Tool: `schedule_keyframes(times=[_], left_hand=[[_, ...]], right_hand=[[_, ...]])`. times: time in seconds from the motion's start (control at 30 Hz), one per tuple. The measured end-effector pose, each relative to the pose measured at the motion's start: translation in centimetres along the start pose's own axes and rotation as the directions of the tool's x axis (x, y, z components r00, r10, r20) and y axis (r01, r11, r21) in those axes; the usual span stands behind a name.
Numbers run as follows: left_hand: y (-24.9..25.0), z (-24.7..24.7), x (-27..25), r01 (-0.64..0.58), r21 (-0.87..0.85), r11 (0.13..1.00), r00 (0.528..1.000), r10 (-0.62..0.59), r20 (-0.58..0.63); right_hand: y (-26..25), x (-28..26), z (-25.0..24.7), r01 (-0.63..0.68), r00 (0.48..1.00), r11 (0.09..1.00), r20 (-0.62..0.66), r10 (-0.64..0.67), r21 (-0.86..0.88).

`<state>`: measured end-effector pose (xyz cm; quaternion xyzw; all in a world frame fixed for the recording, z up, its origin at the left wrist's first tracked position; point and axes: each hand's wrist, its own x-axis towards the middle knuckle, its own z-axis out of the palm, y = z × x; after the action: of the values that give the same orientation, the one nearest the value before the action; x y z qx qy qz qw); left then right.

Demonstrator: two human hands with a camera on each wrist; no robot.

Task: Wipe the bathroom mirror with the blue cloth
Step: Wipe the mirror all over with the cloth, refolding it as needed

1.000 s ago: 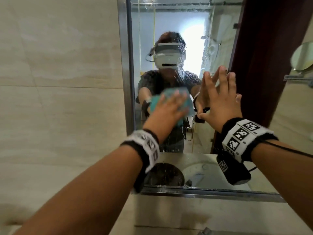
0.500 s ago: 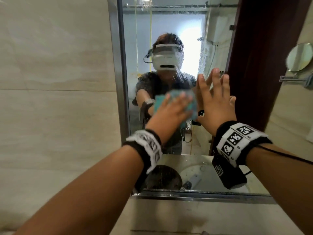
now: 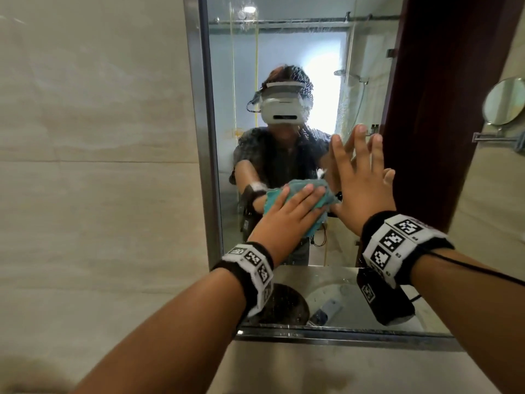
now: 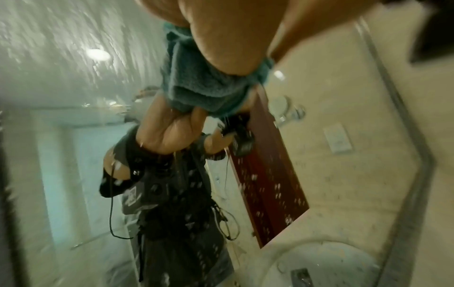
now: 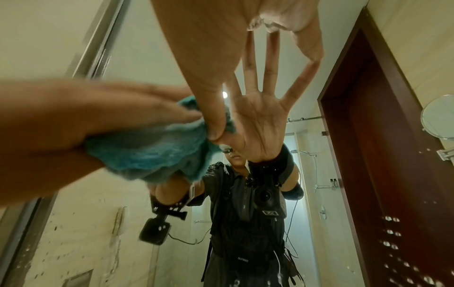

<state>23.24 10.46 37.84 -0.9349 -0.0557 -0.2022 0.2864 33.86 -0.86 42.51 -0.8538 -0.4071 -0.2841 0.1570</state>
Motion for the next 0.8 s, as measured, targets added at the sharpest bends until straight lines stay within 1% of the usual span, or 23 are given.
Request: schedule_keyframes(times=[0.03,0.07,0.1,0.13,0.17,0.2,0.23,0.27,0.3,0.33,0.37,0.4,0.43,0.47,0.5,0.53,0.57,0.6,0.63,0.67,0.73,0.77,0.8], left_hand=[[-0.2,0.2,-0.5,0.007,0.014,1.000,1.000,-0.008,0.023],[-1.1,-0.3,0.0,0.007,0.015,1.000,1.000,-0.007,-0.005],[-2.4,-1.2,1.0,0.018,0.003,1.000,0.999,-0.017,-0.049],[-3.8,-2.4,2.3,0.055,-0.057,0.997,0.988,-0.063,-0.143],[-5.3,-4.1,3.8,0.104,-0.146,0.984,0.953,-0.141,-0.267],[-6.6,-5.8,5.0,0.155,-0.240,0.958,0.902,-0.236,-0.362],[-7.4,-6.9,5.9,0.208,-0.309,0.928,0.848,-0.328,-0.416],[-7.7,-7.2,6.4,0.246,-0.353,0.903,0.811,-0.391,-0.434],[-7.3,-6.8,6.5,0.250,-0.363,0.898,0.800,-0.403,-0.445],[-6.5,-5.8,6.1,0.226,-0.338,0.914,0.813,-0.368,-0.451],[-5.2,-4.4,5.2,0.186,-0.282,0.941,0.845,-0.299,-0.443],[-3.6,-2.6,3.9,0.133,-0.199,0.971,0.904,-0.202,-0.378],[-2.1,-1.2,2.2,0.085,-0.113,0.990,0.965,-0.110,-0.239],[-1.2,0.1,0.8,0.044,-0.057,0.997,0.995,-0.049,-0.086],[-0.9,0.9,0.0,0.027,-0.017,0.999,1.000,-0.027,0.011],[-1.6,0.7,-0.1,0.016,-0.006,1.000,1.000,-0.016,0.024],[-2.6,0.0,0.6,0.010,-0.004,1.000,1.000,-0.010,-0.013],[-3.7,-1.3,1.6,0.027,-0.024,0.999,0.994,-0.030,-0.102],[-4.9,-2.7,2.8,0.078,-0.084,0.993,0.975,-0.094,-0.203],[-6.1,-4.4,4.0,0.147,-0.163,0.976,0.947,-0.186,-0.262],[-7.1,-6.7,5.4,0.251,-0.276,0.928,0.895,-0.331,-0.299],[-6.7,-6.7,5.5,0.264,-0.302,0.916,0.879,-0.357,-0.317],[-5.8,-5.9,5.1,0.238,-0.299,0.924,0.876,-0.337,-0.344]], right_hand=[[0.0,0.0,-0.1,0.000,1.000,1.000,0.007,0.000,-0.005],[0.0,0.0,-0.2,-0.003,1.000,1.000,0.014,0.003,-0.007],[-0.1,0.0,-0.2,-0.002,1.000,1.000,0.022,0.002,-0.002],[-0.1,0.0,-0.2,-0.002,1.000,1.000,0.027,0.002,0.004],[-0.1,0.0,-0.3,-0.004,1.000,1.000,0.029,0.004,0.004],[-0.1,0.0,-0.2,-0.011,0.999,1.000,0.033,0.011,-0.003],[-0.2,0.0,-0.2,-0.017,0.999,1.000,0.042,0.018,-0.012],[-0.2,0.0,-0.1,-0.019,0.999,1.000,0.047,0.020,-0.016],[-0.1,0.1,-0.1,-0.018,0.999,1.000,0.047,0.019,-0.015],[-0.1,0.1,0.0,-0.015,0.999,1.000,0.041,0.016,-0.010],[0.0,0.1,0.0,-0.011,0.999,1.000,0.032,0.011,-0.005],[0.0,0.1,0.0,-0.005,1.000,1.000,0.022,0.005,0.000],[0.1,0.0,0.0,0.002,1.000,1.000,0.018,-0.002,0.002],[0.1,0.0,0.1,0.008,1.000,1.000,0.016,-0.008,-0.001],[0.2,-0.1,0.1,0.010,1.000,1.000,0.015,-0.010,-0.006],[0.2,0.0,0.1,0.009,1.000,1.000,0.015,-0.008,-0.013],[0.1,0.0,0.0,0.003,1.000,1.000,0.022,-0.002,-0.015],[0.0,-0.1,-0.1,-0.003,1.000,1.000,0.030,0.003,-0.011],[-0.2,-0.1,-0.2,-0.004,0.999,1.000,0.039,0.004,-0.005],[-0.2,-0.2,-0.2,-0.006,0.999,1.000,0.047,0.006,0.003],[-0.2,-0.2,-0.2,-0.006,0.999,1.000,0.036,0.006,0.014],[-0.2,-0.1,-0.1,-0.005,1.000,1.000,0.017,0.005,0.015],[-0.1,-0.1,0.0,-0.004,1.000,1.000,0.006,0.004,0.014]])
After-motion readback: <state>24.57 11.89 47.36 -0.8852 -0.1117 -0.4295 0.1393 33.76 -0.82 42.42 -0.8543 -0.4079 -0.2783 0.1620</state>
